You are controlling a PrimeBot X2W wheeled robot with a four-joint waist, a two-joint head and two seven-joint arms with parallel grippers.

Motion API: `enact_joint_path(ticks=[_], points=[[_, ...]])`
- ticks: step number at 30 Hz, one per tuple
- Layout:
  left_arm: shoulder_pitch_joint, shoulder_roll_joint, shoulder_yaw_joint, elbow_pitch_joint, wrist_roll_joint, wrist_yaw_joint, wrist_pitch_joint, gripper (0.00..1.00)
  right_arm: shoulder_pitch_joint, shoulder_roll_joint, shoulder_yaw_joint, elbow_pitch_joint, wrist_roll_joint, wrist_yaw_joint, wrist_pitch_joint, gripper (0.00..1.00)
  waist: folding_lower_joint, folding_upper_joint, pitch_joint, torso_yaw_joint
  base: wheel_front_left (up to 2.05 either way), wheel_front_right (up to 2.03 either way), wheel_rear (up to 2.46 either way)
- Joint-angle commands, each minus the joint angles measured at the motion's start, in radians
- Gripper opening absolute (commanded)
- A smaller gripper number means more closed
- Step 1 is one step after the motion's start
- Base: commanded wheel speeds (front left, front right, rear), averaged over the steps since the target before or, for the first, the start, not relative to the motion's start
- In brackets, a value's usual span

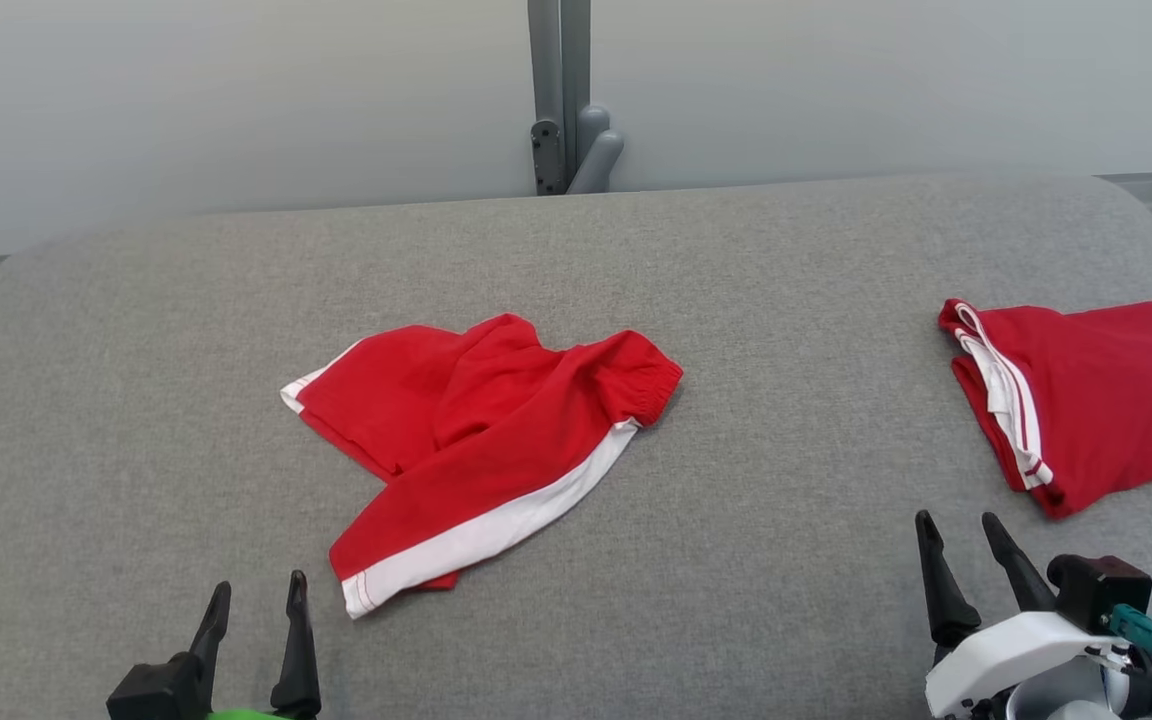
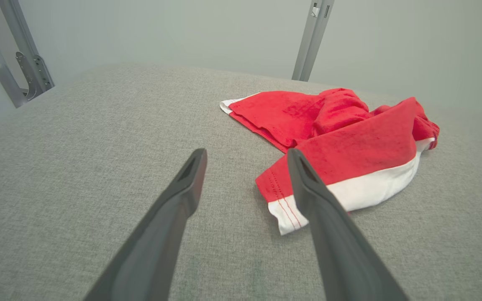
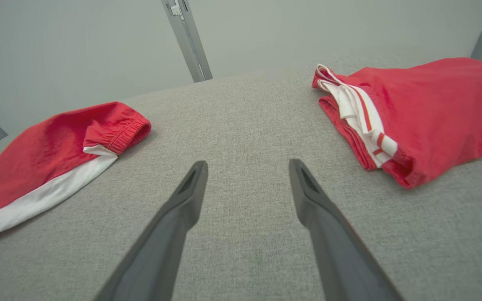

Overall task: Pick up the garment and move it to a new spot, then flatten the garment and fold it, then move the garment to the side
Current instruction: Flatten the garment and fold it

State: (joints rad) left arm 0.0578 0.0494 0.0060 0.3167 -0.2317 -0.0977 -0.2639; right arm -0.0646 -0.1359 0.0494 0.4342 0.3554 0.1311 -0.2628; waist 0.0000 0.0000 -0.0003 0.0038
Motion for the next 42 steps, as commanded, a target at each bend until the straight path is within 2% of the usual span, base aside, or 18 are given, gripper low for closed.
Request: enact_joint_path(ticks=[1, 15, 21, 28, 35, 42], points=[[0.016, 0.003, 0.007, -0.007, 0.008, -0.001, 0.000, 1.00, 0.013, 0.002, -0.005, -0.007, -0.009, -0.001, -0.002, 1.00, 0.0000, 0.0000, -0.018, -0.017, 0.00, 0.00, 0.00], [0.039, 0.003, -0.011, -0.023, 0.005, 0.002, 0.000, 1.00, 0.020, 0.025, -0.008, -0.028, -0.030, -0.001, -0.002, 1.00, 0.0000, 0.0000, -0.013, -0.016, 0.00, 0.00, 0.00], [-0.004, 0.003, -0.054, 0.018, -0.040, -0.012, 0.000, 1.00, -0.016, 0.030, 0.030, -0.022, -0.028, -0.001, -0.002, 1.00, 0.0000, 0.0000, 0.038, -0.001, 0.00, 0.00, 0.00], [-0.063, 0.004, -0.123, 0.084, -0.087, -0.028, 0.000, 1.00, -0.100, 0.035, 0.116, 0.016, -0.020, -0.001, -0.002, 1.00, 0.0000, 0.0000, 0.107, 0.026, 0.00, 0.00, 0.00], [-0.130, 0.003, -0.170, 0.136, -0.113, -0.033, 0.000, 1.00, -0.239, 0.035, 0.241, 0.117, -0.009, -0.001, -0.002, 1.00, 0.0000, 0.0000, 0.177, 0.070, 0.00, 0.00, 0.00], [-0.171, 0.004, -0.242, 0.146, -0.126, -0.033, 0.000, 1.00, -0.350, 0.028, 0.302, 0.211, 0.009, -0.001, -0.002, 1.00, 0.0000, 0.0000, 0.229, 0.115, 0.00, 0.00, 0.00]])
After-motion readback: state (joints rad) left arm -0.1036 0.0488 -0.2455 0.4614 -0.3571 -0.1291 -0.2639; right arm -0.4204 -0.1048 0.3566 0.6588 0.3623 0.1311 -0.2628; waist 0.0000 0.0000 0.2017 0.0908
